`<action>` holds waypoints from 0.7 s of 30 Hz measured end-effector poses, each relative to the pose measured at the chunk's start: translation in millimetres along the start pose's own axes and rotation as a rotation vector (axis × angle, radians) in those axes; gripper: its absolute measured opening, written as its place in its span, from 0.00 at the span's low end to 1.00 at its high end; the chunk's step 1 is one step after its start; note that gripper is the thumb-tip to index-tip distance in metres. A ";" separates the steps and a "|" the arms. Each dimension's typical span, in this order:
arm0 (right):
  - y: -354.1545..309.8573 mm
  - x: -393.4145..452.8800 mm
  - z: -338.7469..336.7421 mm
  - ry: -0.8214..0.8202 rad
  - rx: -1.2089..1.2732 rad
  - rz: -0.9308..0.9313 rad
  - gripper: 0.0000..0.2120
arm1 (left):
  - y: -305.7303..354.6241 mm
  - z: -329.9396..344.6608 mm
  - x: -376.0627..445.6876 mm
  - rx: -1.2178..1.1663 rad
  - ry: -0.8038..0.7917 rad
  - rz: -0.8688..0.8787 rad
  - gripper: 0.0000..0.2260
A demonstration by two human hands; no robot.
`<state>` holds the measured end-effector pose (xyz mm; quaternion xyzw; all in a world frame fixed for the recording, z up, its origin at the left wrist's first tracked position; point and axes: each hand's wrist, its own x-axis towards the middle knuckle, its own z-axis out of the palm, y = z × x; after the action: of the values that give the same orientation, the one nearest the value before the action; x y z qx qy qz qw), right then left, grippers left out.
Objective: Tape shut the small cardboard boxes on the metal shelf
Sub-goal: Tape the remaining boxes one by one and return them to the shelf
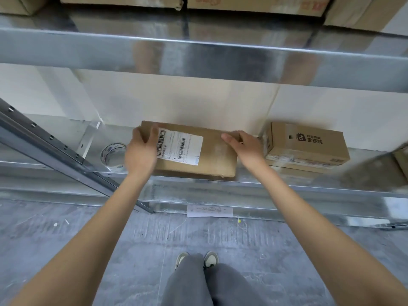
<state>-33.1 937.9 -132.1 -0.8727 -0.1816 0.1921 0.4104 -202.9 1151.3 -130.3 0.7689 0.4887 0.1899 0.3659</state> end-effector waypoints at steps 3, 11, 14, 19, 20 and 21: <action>5.9 2.3 16.0 -0.080 -0.045 0.159 0.25 | -14.4 17.5 1.5 0.213 -0.159 0.025 0.28; -11.9 -17.4 51.0 -0.062 -0.696 -0.180 0.36 | -20.9 28.1 1.9 0.258 -0.088 0.007 0.27; -3.3 -49.2 51.2 -0.084 -0.737 -0.212 0.41 | -21.2 29.0 2.4 0.269 -0.091 -0.005 0.27; 35.6 -126.8 46.4 -0.106 -0.729 -0.412 0.40 | -19.7 29.5 2.9 0.292 -0.087 -0.026 0.27; 39.1 -126.3 43.2 -0.105 -0.707 -0.443 0.37 | -19.8 29.6 2.9 0.285 -0.091 -0.029 0.27; 39.2 -121.2 39.7 -0.108 -0.657 -0.458 0.34 | -19.3 29.0 3.1 0.278 -0.097 -0.033 0.28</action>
<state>-150.3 882.6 -163.7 -0.8830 -0.4444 0.0732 0.1319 -194.5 1148.0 -164.1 0.8123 0.5045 0.0770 0.2823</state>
